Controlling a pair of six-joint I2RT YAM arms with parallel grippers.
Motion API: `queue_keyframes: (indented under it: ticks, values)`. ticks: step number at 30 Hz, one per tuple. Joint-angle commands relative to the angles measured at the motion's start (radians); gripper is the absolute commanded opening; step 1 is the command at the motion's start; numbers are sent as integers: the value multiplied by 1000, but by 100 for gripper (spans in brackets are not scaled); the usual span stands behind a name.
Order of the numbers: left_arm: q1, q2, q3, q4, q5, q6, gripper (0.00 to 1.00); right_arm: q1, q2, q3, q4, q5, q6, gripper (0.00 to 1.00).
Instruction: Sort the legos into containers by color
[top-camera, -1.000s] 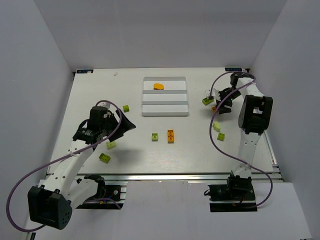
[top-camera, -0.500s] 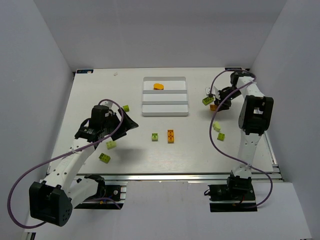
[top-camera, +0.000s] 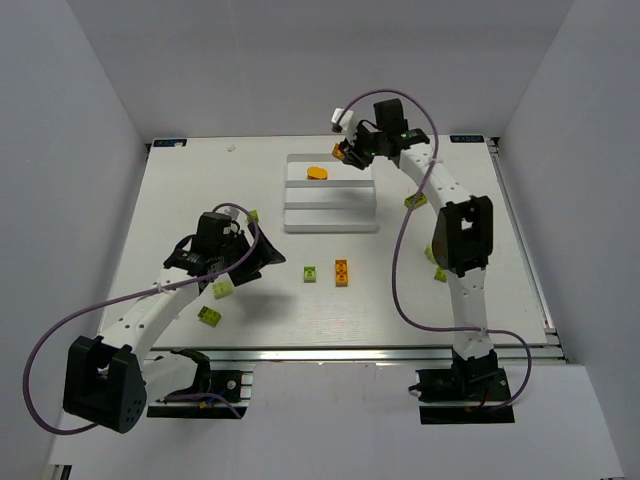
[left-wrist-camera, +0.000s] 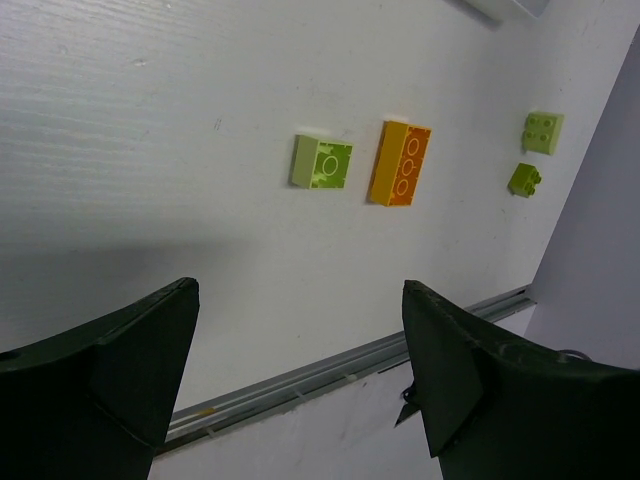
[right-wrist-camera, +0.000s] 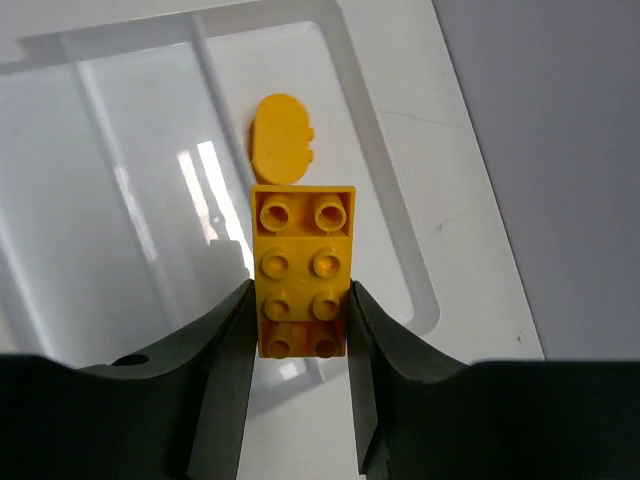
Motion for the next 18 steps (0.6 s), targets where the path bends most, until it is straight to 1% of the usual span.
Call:
queue_keyframes:
  ticks: [1, 2, 3, 5, 9, 10, 12, 13, 16, 18]
  values:
    - [-25, -14, 23, 36, -4, 2, 92, -11, 139, 120, 164, 127, 228, 13]
    - [-25, -14, 22, 41, -5, -1, 92, -10, 153, 124, 189, 165, 258, 14]
    - [-37, -14, 20, 51, -4, -4, 92, -5, 164, 121, 256, 184, 272, 15]
    - [-46, -13, 19, 61, -5, -9, 92, -2, 186, 101, 305, 214, 286, 18]
    - [-66, 10, 32, 74, -2, -6, 92, 12, 229, 116, 341, 228, 274, 30]
    - [-78, 16, 38, 77, -5, -1, 92, 13, 238, 116, 345, 228, 272, 37]
    - [-92, 36, 66, 81, -10, 4, 92, 15, 244, 107, 348, 228, 269, 45]
    - [-108, 56, 77, 82, -14, 10, 92, 15, 244, 101, 357, 228, 269, 56]
    - [-149, 127, 137, 82, -30, 22, 92, 18, 242, 84, 358, 224, 274, 73]
    - [-190, 176, 199, 75, -48, 33, 92, 10, 236, 84, 353, 216, 286, 74]
